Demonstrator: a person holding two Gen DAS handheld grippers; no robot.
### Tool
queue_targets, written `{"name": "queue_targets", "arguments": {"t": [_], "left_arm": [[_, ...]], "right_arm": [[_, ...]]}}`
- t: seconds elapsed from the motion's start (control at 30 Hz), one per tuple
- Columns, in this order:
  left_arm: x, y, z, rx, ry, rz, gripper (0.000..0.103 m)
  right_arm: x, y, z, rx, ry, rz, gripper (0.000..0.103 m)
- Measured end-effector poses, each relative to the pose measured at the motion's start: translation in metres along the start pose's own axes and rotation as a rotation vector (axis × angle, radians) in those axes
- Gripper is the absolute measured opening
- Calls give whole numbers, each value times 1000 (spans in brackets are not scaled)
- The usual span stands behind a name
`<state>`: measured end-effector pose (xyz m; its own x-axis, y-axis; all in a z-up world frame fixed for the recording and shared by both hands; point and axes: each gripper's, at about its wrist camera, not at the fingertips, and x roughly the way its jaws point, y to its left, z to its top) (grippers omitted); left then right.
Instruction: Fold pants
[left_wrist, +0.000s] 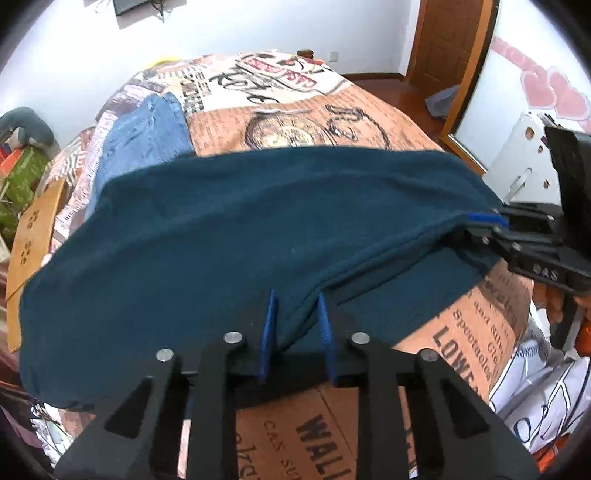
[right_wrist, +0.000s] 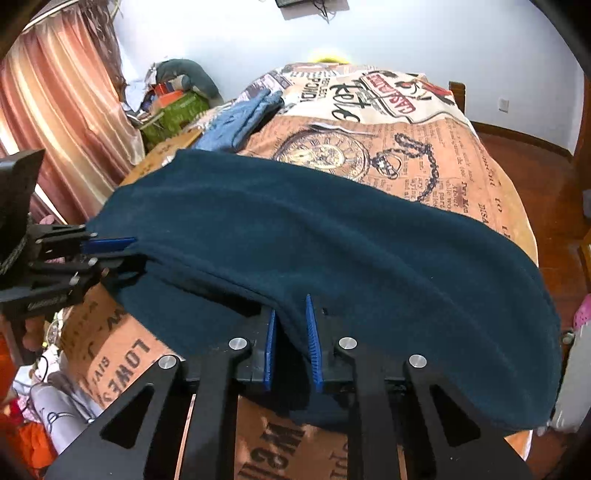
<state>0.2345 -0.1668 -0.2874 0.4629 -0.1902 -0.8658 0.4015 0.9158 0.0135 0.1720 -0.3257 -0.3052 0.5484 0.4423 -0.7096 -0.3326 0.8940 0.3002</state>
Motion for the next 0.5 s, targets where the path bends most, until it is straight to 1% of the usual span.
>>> {"name": "queue_targets", "arguments": {"t": [0.2,0.37,0.5], "left_arm": [[-14,-1,-4,22,-24,-8,15],[-26,-5,-17,38,-30,-30,14],[-19,-6,-25,22,-8,-38,14]], "right_arm": [[-10,8,-6,-27,-9,14,13],[-13,11,-12,-27,-1,17,13],[-3,8,-19,1,35,25,13]]}}
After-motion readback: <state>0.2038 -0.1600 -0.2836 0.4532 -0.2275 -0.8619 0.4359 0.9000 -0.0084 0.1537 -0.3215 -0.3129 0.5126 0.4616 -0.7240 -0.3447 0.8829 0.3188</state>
